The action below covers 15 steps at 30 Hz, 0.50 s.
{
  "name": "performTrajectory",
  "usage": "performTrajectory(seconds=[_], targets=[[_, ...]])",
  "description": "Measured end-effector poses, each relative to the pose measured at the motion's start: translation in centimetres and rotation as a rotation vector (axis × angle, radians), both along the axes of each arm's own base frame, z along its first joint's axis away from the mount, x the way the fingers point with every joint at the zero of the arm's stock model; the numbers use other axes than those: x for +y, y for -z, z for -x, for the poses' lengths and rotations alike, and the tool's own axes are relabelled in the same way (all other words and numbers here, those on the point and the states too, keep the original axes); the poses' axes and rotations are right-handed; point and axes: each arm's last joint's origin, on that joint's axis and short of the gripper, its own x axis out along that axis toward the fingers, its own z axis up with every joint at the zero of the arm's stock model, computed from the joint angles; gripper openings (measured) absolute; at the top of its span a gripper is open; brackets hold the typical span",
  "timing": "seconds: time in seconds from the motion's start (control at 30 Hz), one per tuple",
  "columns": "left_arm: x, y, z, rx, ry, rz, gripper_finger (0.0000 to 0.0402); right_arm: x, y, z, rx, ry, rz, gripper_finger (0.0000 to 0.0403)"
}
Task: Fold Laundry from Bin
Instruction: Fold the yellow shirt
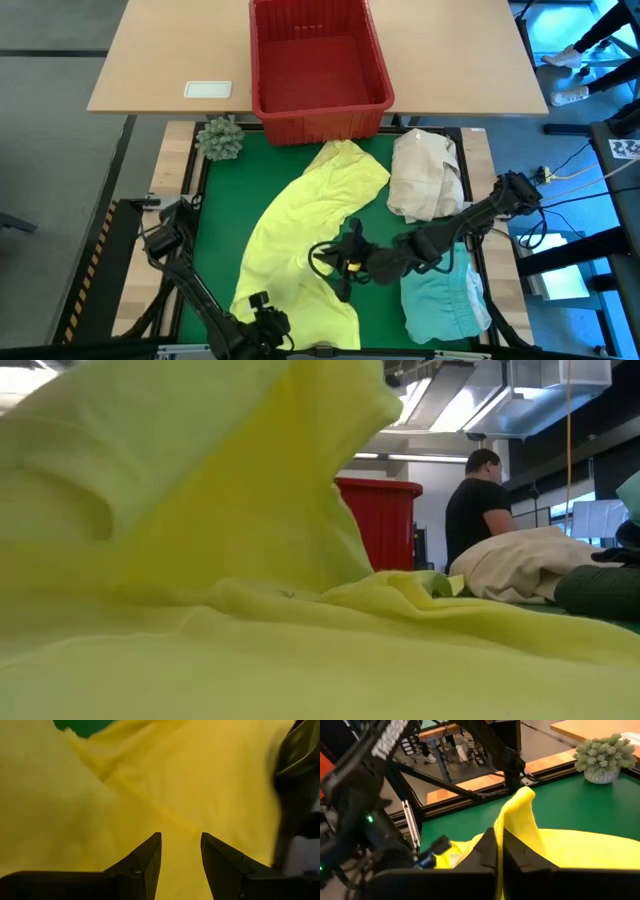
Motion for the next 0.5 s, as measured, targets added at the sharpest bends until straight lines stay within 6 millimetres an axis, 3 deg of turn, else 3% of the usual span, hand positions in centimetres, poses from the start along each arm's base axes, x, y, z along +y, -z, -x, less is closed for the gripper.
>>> performTrajectory(seconds=[0.33, 0.5], targets=[[0.9, 3.6, -0.1, 0.099, -0.111, -0.101, 0.012, -0.6, -3.8, -0.3, -0.078, -0.033, -0.005, 0.0001], [2.0, 3.5, 0.7, 0.151, -0.208, -0.167, 0.0094, -0.6, -5.3, -0.2, -0.116, -0.038, -0.004, 0.0001]])
